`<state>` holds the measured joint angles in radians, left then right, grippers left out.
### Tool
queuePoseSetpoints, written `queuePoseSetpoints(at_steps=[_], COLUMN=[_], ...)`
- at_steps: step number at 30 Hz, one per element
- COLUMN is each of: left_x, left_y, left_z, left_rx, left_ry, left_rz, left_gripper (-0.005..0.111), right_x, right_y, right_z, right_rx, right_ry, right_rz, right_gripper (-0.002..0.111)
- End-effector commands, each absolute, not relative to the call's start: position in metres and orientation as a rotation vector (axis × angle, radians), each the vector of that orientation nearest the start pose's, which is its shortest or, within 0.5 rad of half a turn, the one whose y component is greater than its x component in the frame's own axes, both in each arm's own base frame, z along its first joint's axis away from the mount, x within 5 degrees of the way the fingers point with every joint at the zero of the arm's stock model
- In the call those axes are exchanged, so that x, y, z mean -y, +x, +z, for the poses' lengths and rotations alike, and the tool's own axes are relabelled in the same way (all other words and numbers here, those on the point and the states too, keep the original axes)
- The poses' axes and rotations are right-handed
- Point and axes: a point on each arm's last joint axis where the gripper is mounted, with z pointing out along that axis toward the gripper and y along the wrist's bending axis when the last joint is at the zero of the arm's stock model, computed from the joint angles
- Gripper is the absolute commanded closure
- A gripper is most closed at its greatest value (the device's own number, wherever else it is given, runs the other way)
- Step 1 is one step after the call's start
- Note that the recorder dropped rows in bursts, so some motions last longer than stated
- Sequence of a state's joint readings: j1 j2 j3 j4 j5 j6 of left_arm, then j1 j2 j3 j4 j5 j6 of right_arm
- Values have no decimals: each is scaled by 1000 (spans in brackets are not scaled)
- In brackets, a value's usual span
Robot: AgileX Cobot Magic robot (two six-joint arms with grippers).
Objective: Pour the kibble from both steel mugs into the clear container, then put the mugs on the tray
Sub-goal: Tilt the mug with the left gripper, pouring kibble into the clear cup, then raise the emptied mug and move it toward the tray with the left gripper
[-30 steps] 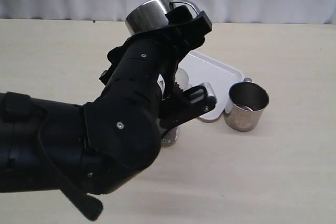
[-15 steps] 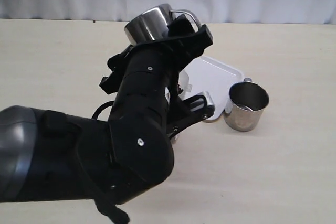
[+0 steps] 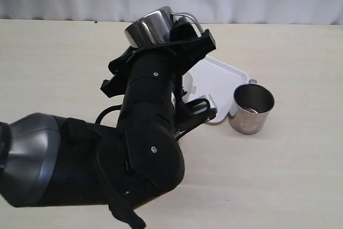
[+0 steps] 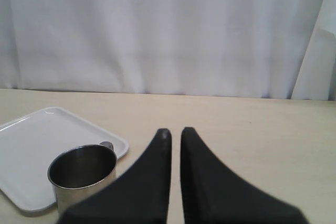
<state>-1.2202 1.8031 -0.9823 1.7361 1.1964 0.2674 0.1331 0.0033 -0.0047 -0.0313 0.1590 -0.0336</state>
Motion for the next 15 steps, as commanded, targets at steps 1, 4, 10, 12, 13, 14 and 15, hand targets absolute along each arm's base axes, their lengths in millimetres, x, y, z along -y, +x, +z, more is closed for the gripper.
queuePoseSetpoints(at_steps=[1, 4, 10, 12, 13, 14, 15], left_x=[289, 286, 279, 271, 266, 260, 252], left_y=[195, 193, 192, 195, 198, 202, 208], left_z=[229, 239, 268, 279, 283, 288, 293], left_rx=[745, 959, 1446, 1708, 1819, 1936, 2060], left_ry=[-2589, -2617, -2941, -3093, -3160, -3215, -3230], left_rz=[-2309, -2352, -2149, -1900, -1752, -1600, -1474], left_gripper=[107, 107, 107, 107, 107, 107, 107], right_x=[-7, -7, -7, -7, -7, -7, -7], right_y=[56, 56, 56, 56, 56, 56, 56], right_z=[199, 199, 199, 199, 199, 199, 199], right_rx=[-1636, -1636, -1636, -1636, -1636, -1636, -1636], right_ry=[-157, -157, -157, -157, -157, -157, -157], right_rz=[45, 45, 45, 45, 45, 45, 45], right_gripper=[103, 103, 103, 103, 103, 103, 103])
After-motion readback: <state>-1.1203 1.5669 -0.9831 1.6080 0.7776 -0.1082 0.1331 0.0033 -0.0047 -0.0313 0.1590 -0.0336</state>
